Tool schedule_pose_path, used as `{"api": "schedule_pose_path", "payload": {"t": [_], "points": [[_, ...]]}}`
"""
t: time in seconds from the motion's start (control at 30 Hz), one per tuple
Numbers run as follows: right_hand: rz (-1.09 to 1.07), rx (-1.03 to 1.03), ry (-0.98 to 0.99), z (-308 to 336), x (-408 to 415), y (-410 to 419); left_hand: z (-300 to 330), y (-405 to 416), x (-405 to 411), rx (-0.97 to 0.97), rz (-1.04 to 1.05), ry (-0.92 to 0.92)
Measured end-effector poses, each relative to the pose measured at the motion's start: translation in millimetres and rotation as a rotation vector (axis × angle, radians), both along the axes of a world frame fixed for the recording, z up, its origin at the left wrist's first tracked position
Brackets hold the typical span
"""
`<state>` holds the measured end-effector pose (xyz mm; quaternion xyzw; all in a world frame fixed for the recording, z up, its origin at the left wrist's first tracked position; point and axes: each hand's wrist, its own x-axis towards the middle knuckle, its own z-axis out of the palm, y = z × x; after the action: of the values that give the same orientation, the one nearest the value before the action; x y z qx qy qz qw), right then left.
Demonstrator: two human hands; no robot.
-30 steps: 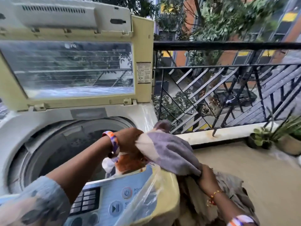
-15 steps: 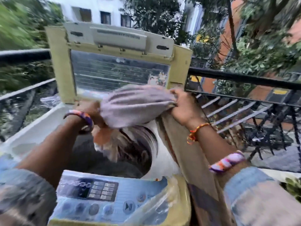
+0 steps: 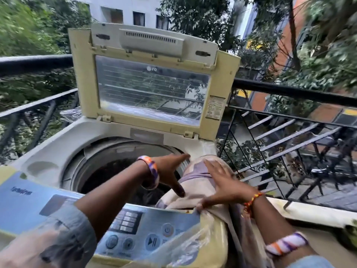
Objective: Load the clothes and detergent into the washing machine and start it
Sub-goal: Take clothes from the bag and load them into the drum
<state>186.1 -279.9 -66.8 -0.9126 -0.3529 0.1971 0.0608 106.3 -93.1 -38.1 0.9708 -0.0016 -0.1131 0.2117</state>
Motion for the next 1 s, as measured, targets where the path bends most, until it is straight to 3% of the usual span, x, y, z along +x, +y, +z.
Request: {"api": "schedule_pose_path", "payload": {"t": [0.1,0.2,0.33,0.43,0.6,0.7,0.83,1.0], "points": [[-0.086,0.215,0.207,-34,-2,-40,-16,-33,17,-0.069,-0.07,0.04],[-0.116,0.443,0.377,-73,-20,-74,-43,-61,31,0.022,-0.098,0.052],[-0.166,0.206,0.425,-127,-37,-104,-59,-70,40,0.021,-0.028,-0.034],[-0.467,0.163,0.218,-169,-45,-111,-66,-66,42,-0.173,0.113,-0.127],[-0.756,0.556,-0.004,-164,-43,-101,-60,-69,33,-0.236,0.029,-0.215],[-0.865,0.639,-0.168,-160,-40,-101,-48,-73,17,-0.401,-0.038,-0.204],[-0.749,0.809,-0.151,-145,-29,-97,-18,-68,-2,-0.564,-0.229,-0.228],[-0.701,1.107,-0.427,-48,-13,-65,25,-10,-4,-0.731,-0.158,-0.394]]}}
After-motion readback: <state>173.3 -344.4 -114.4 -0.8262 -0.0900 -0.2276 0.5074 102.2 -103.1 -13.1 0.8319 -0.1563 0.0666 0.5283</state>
